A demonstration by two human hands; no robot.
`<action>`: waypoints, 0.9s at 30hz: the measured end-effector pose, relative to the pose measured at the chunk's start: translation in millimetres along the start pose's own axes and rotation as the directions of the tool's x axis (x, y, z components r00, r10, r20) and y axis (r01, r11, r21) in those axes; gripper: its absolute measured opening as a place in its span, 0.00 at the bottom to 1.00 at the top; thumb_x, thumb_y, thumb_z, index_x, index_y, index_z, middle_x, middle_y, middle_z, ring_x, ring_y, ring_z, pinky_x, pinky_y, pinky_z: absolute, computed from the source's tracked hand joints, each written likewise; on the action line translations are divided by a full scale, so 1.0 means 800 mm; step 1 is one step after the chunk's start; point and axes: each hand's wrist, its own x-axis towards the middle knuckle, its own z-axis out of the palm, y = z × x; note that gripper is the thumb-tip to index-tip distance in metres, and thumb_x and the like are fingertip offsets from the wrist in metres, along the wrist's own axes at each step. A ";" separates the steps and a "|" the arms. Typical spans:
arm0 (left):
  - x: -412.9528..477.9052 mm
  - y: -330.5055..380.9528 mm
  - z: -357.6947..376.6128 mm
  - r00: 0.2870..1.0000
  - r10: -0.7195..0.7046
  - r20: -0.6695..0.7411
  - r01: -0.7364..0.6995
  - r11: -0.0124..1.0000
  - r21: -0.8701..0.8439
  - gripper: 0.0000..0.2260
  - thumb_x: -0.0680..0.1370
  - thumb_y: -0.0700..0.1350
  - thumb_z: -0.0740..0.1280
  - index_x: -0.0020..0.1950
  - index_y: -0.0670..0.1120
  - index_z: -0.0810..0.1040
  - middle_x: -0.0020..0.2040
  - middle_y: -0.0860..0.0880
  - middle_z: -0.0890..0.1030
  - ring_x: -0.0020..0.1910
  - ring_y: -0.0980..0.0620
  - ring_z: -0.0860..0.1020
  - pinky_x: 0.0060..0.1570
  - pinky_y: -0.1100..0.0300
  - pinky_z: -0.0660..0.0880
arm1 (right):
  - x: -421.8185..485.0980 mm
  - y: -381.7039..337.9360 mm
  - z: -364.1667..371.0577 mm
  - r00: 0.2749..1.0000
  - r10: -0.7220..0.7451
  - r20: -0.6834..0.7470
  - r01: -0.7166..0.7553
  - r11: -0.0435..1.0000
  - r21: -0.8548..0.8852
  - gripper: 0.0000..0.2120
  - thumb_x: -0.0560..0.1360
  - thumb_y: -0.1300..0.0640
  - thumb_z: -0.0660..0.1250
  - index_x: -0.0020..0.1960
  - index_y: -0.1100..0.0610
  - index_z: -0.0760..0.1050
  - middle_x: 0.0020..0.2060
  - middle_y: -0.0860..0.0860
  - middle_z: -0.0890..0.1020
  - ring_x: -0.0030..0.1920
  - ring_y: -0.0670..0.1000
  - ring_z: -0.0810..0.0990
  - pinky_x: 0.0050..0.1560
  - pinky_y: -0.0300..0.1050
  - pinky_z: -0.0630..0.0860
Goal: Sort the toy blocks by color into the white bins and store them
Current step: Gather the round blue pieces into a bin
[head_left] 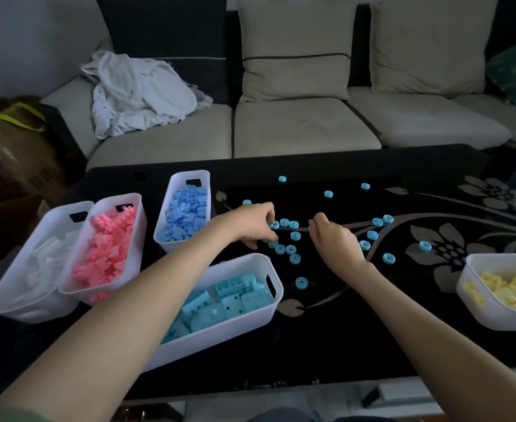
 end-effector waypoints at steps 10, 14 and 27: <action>-0.128 -0.022 -0.063 0.992 0.077 -0.101 -0.077 0.997 0.003 0.10 0.74 0.50 0.69 0.51 0.55 0.70 0.42 0.48 0.80 0.33 0.56 0.80 0.41 0.59 0.78 | 0.007 -0.089 -0.059 0.995 -0.095 -0.005 0.086 0.881 0.466 0.14 0.81 0.54 0.55 0.44 0.63 0.70 0.32 0.61 0.77 0.29 0.59 0.73 0.29 0.53 0.68; -0.201 -0.056 -0.059 0.998 0.070 0.004 -0.070 0.997 0.016 0.10 0.74 0.51 0.70 0.51 0.55 0.71 0.42 0.50 0.80 0.32 0.57 0.82 0.38 0.62 0.76 | -0.017 -0.153 -0.075 0.928 -0.348 0.135 0.250 0.847 0.469 0.12 0.81 0.56 0.56 0.45 0.63 0.72 0.33 0.56 0.76 0.30 0.53 0.72 0.31 0.46 0.67; -0.229 -0.130 -0.014 1.000 0.015 0.009 -0.017 0.947 0.321 0.20 0.75 0.57 0.67 0.65 0.53 0.72 0.53 0.53 0.77 0.48 0.55 0.76 0.50 0.60 0.74 | -0.059 -0.212 -0.072 0.747 -0.532 0.397 0.323 0.814 0.483 0.13 0.80 0.49 0.57 0.58 0.54 0.73 0.47 0.46 0.77 0.43 0.45 0.74 0.43 0.37 0.68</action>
